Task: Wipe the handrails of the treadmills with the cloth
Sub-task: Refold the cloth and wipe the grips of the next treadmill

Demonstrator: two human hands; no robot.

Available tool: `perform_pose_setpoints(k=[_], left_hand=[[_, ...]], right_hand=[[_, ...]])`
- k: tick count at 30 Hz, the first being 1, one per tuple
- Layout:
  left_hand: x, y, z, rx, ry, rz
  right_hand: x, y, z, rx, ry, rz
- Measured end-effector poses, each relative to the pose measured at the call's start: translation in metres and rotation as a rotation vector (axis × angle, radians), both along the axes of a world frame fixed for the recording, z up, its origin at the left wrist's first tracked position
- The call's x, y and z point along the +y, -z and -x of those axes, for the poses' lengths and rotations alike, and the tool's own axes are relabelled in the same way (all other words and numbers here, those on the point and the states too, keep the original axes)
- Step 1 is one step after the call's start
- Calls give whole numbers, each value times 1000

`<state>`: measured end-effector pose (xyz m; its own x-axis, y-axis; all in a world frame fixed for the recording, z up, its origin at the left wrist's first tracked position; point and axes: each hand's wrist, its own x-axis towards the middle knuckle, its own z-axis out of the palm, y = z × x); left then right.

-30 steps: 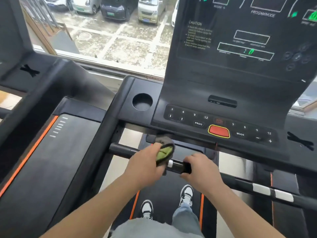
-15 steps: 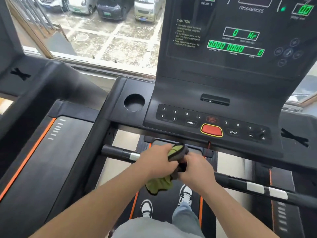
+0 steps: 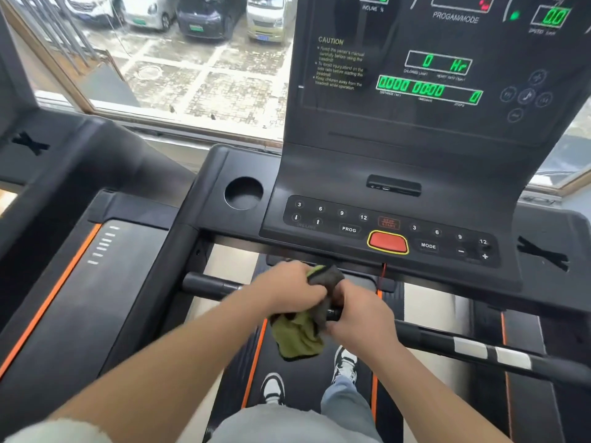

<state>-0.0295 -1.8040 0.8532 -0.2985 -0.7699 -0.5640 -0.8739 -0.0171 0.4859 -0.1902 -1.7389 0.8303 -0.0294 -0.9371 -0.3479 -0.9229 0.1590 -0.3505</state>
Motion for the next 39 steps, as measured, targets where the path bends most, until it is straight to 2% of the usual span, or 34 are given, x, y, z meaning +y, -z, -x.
perform_pose_setpoints(k=[2,4,6,8,10,13,16,19,22,25,29,30,31,35,37,39], left_hand=[[-18,-2,-26,-172,9,-12],[-26,1,-42,-365,-38,82],[-13,6,-29,-443,-68,204],[17,14,3,-346,-108,299],[50,20,26,-147,-141,329],[72,26,6,48,-125,365],[75,30,-57,-14,-72,502],[73,38,-132,-52,-338,598],[81,49,-138,-74,-560,672],[97,57,-86,5,-641,629],[114,61,-73,68,-277,556],[111,59,-84,69,-263,557],[106,58,-96,79,-326,570],[89,54,-104,204,-856,580],[100,53,-74,268,-894,532],[118,56,-47,331,-768,441]], right_hand=[[-1,-2,-1,6,-6,-42],[-2,-1,0,14,-8,-62],[-2,-1,-1,28,-18,-57],[-2,-3,-1,51,-40,-40],[-2,-6,-2,83,-52,-33],[0,-5,-2,101,-56,-32],[0,-5,-8,119,-106,-43],[-3,-8,-24,153,-188,-33],[-4,-4,-47,102,-208,42],[-2,4,-63,132,-217,78],[-3,5,-62,172,-209,102],[-4,4,-61,171,-208,89],[-6,3,-61,164,-206,80],[-10,1,-64,125,-167,66],[-11,0,-64,116,-163,54],[-12,0,-63,108,-165,45]])
